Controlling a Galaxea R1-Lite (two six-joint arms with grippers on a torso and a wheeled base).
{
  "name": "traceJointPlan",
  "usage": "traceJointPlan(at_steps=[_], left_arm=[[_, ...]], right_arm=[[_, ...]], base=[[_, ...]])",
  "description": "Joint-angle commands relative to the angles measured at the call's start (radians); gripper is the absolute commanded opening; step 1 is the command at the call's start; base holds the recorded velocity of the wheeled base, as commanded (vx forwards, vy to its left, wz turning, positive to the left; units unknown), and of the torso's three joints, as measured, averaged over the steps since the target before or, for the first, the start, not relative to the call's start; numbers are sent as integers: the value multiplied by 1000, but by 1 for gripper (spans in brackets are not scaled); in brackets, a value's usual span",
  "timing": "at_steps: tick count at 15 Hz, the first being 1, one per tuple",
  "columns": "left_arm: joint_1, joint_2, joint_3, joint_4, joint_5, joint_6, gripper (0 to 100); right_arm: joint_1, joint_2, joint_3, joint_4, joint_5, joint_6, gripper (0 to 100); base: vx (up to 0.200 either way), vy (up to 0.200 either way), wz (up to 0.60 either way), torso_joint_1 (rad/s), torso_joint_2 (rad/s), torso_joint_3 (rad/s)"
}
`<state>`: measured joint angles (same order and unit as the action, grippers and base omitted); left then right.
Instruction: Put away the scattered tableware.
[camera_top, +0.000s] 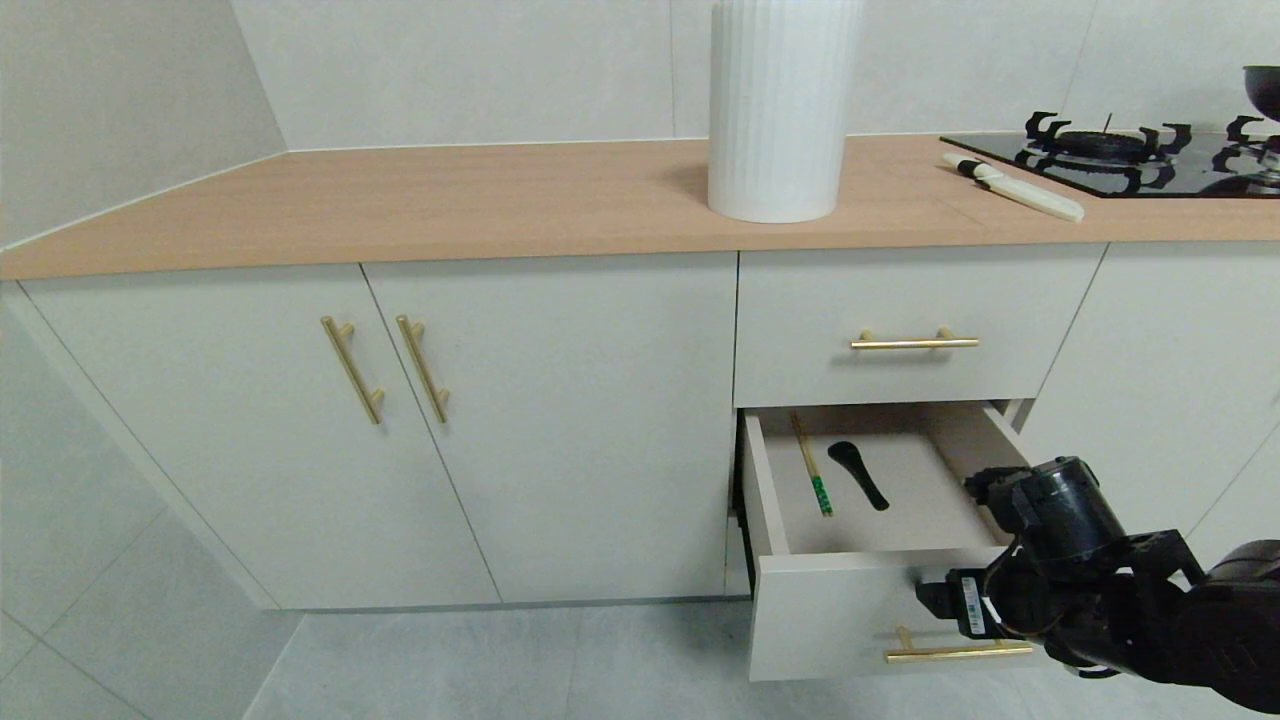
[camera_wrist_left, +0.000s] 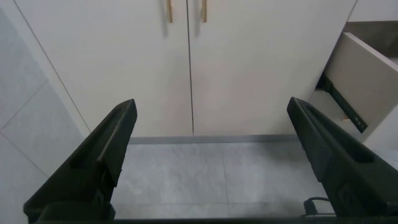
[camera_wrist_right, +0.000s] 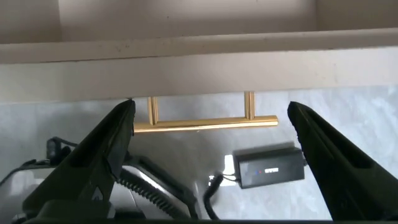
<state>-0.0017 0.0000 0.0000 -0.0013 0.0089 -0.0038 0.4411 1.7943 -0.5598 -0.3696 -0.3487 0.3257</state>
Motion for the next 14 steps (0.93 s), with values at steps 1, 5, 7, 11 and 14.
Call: traceJointPlan(at_steps=[1, 5, 7, 11, 14], left_arm=[[0, 2, 0, 0, 0, -1, 100], [0, 2, 0, 0, 0, -1, 100], [0, 2, 0, 0, 0, -1, 100], [0, 2, 0, 0, 0, -1, 100], [0, 2, 0, 0, 0, -1, 100]], right_arm=[[-4, 10, -14, -6, 4, -11, 100], [-22, 76, -124, -9, 22, -108, 100], [-22, 103, -169, -9, 22, -117, 100], [-22, 162, -215, -15, 22, -120, 100], [-47, 217, -215, -81, 17, -114, 100]], base=[[0, 0, 0, 0, 0, 0], [0, 0, 0, 0, 0, 0], [0, 0, 0, 0, 0, 0], [0, 0, 0, 0, 0, 0], [0, 0, 0, 0, 0, 0]])
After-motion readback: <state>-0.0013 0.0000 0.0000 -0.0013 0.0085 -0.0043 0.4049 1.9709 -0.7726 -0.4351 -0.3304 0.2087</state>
